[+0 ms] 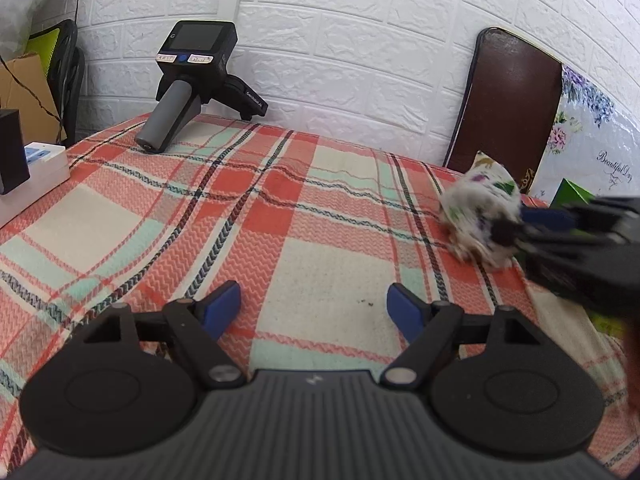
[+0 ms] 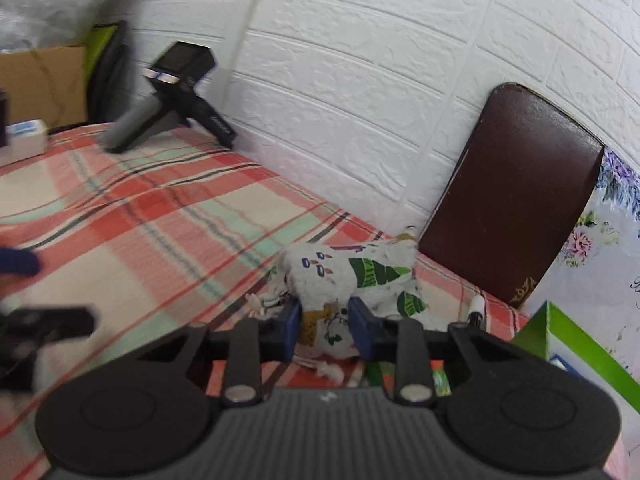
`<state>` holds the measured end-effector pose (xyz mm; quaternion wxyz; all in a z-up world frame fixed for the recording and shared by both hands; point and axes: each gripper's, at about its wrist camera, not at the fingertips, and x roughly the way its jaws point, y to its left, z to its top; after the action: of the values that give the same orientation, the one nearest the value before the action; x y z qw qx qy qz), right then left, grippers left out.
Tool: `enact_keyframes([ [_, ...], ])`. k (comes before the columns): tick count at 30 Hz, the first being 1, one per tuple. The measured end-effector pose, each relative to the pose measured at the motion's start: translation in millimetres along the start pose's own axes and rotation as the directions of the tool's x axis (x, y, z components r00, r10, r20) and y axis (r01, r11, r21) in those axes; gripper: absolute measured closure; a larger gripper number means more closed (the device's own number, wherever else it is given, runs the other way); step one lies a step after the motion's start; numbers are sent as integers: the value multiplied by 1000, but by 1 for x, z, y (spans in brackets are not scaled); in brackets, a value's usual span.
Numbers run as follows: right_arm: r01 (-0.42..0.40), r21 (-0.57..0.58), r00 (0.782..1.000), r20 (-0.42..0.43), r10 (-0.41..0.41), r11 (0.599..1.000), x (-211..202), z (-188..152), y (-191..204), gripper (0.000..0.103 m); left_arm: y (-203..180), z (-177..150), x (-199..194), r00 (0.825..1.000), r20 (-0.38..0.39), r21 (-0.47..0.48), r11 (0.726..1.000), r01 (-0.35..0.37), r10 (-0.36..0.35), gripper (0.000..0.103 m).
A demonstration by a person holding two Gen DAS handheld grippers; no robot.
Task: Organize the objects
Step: 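Grasp the floral drawstring pouch with the right tool, then hand the pouch from the right tool to the left tool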
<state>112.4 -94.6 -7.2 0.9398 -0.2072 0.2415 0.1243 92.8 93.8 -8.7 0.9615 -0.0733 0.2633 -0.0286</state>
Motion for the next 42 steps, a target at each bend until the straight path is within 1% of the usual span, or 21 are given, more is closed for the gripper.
enact_keyframes([
  [3, -73, -70, 997, 31, 75, 995, -50, -22, 6, 99, -1, 0, 0, 1000, -4, 11, 1000, -6, 6, 20],
  [5, -86, -121, 994, 61, 94, 989, -84, -39, 8, 98, -2, 0, 0, 1000, -8, 16, 1000, -4, 4, 19],
  [6, -86, -137, 993, 71, 96, 987, -98, -46, 8, 91, -1, 1, 0, 1000, -12, 17, 1000, 2, -2, 16],
  [7, -77, -136, 993, 76, 88, 988, -110, -53, 7, 70, -1, 1, 0, 1000, -18, 17, 1000, 12, -12, 12],
  [9, -78, -104, 993, 76, 86, 992, -125, -62, 2, 41, -2, 6, 1, 999, -39, 16, 1000, 11, -10, 11],
  [11, -81, -70, 995, 60, 85, 994, -129, -66, -1, 38, -3, 14, 0, 998, -60, -35, 999, 18, -20, 11],
  [13, -74, -35, 996, 48, 75, 997, -126, -68, -1, 24, -10, 28, -1, 995, -68, -94, 993, 68, -75, 8],
  [14, -74, -13, 996, 42, 75, 997, -122, -67, -1, 23, -17, 35, -2, 994, -59, -91, 992, 83, -88, 7],
  [17, -84, 69, 996, 29, 82, 994, -109, -69, -1, 17, -54, 52, -6, 993, -25, 30, 993, 116, -116, 1],
  [20, -84, 166, 995, -45, 92, 983, -89, -88, -2, 15, -91, 58, 0, 990, -27, 178, 974, 138, -135, 0],
  [21, -97, 201, 994, -34, 106, 975, -88, -91, -6, 14, -101, 57, 6, 991, -38, 219, 967, 132, -126, 0],
  [24, -103, 277, 992, -48, 121, 955, -86, -95, -19, 11, -116, 52, 36, 991, -107, 238, 966, 98, -74, 1],
  [25, -107, 292, 991, -51, 127, 951, -85, -96, -21, 11, -116, 50, 46, 986, -147, 217, 969, 115, -84, 20],
  [26, -107, 299, 990, -53, 128, 948, -85, -97, -22, 11, -112, 46, 52, 971, -194, 173, 969, 175, -141, 31],
  [27, -108, 299, 990, -52, 129, 948, -86, -97, -22, 11, -108, 44, 54, 954, -218, 108, 967, 232, -204, 49],
  [30, -113, 287, 990, -47, 132, 951, -88, -97, -21, 11, -107, 40, 42, 951, -229, 46, 973, 225, -209, 58],
  [32, -113, 284, 990, -45, 131, 952, -88, -97, -21, 11, -98, 38, 32, 929, -269, -65, 967, 247, -255, 60],
  [36, -93, 260, 994, -36, 106, 961, -91, -95, -17, 11, -70, 24, 0, 877, -311, -293, 915, 279, -367, 60],
  [38, -123, 238, 989, -51, 139, 963, -97, -97, -12, 10, -67, 11, -22, 857, -324, -312, 901, 302, -400, 56],
  [40, -181, 229, 979, -50, 198, 956, -106, -101, -9, 7, -63, 1, -48, 841, -336, -279, 898, 341, -424, 37],
  [42, -226, 225, 970, -31, 239, 948, -116, -103, -6, 4, -61, 0, -72, 853, -305, -209, 904, 374, -423, 35],
])
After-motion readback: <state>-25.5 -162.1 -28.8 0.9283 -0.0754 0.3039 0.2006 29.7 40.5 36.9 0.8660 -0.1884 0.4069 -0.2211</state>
